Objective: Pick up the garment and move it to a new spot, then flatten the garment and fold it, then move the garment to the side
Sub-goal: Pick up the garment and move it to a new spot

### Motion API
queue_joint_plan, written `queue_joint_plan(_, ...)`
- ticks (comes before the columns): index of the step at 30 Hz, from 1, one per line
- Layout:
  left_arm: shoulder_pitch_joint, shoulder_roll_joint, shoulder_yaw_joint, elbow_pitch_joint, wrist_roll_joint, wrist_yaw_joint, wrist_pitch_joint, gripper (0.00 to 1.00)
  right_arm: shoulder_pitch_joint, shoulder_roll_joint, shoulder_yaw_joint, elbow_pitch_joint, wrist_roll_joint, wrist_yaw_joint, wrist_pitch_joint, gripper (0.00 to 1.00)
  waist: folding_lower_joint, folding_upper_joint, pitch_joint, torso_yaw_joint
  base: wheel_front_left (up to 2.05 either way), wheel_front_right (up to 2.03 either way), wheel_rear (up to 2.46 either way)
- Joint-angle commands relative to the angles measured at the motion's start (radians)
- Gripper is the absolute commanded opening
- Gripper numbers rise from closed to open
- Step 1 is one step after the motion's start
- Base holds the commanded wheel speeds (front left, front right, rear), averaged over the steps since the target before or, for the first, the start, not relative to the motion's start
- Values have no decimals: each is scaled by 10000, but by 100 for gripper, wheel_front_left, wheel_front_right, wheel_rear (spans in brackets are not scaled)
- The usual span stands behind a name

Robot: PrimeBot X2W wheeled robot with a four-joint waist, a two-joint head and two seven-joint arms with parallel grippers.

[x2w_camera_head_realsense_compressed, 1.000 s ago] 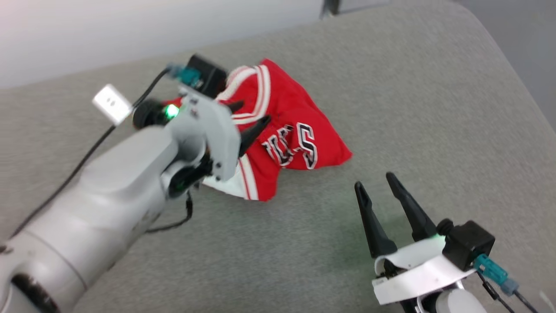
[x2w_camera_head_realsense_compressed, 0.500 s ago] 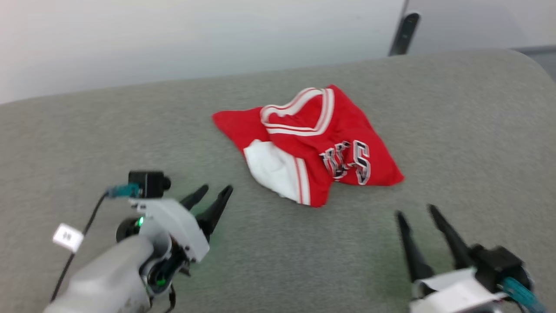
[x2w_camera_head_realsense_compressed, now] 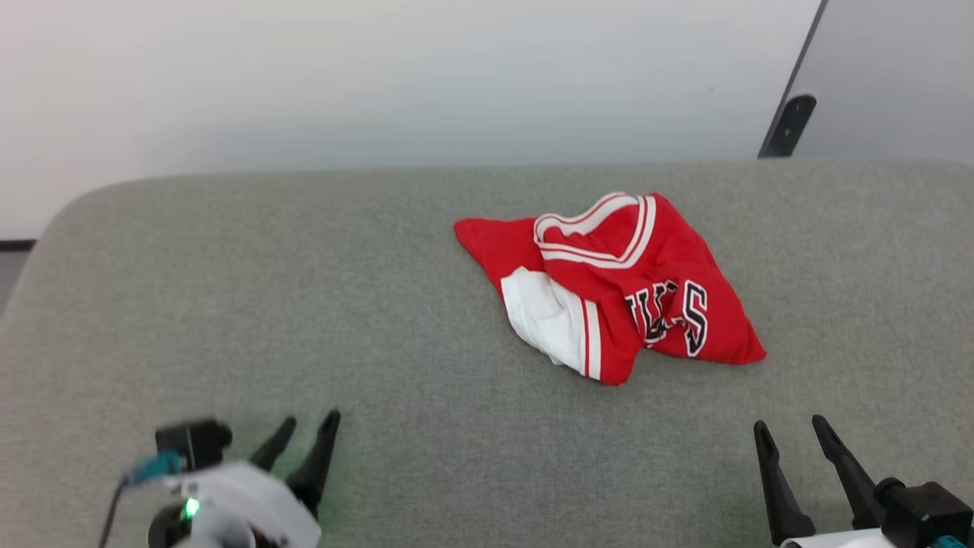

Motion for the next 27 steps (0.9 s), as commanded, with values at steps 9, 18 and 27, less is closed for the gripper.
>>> queue_joint_plan(9, 3278, -388, 2734, -2859, 3122, 1405, 0, 100, 359, -42, -219, -150, 90, -10, 125, 100, 0, 0, -786, 165, 0, 0, 0)
queue_joint_plan(18, 4736, -1043, 4563, -4437, 5676, 1713, -1, 100, 403, 40, -340, -284, 148, -10, 126, 100, 0, 0, -1016, 90, 0, 0, 0)
queue_joint_plan(27, 5546, -1926, 5731, -5100, 7649, 1429, 0, 100, 309, 161, -571, -482, 330, -10, 148, 100, 0, 0, -1146, 29, 0, 0, 0)
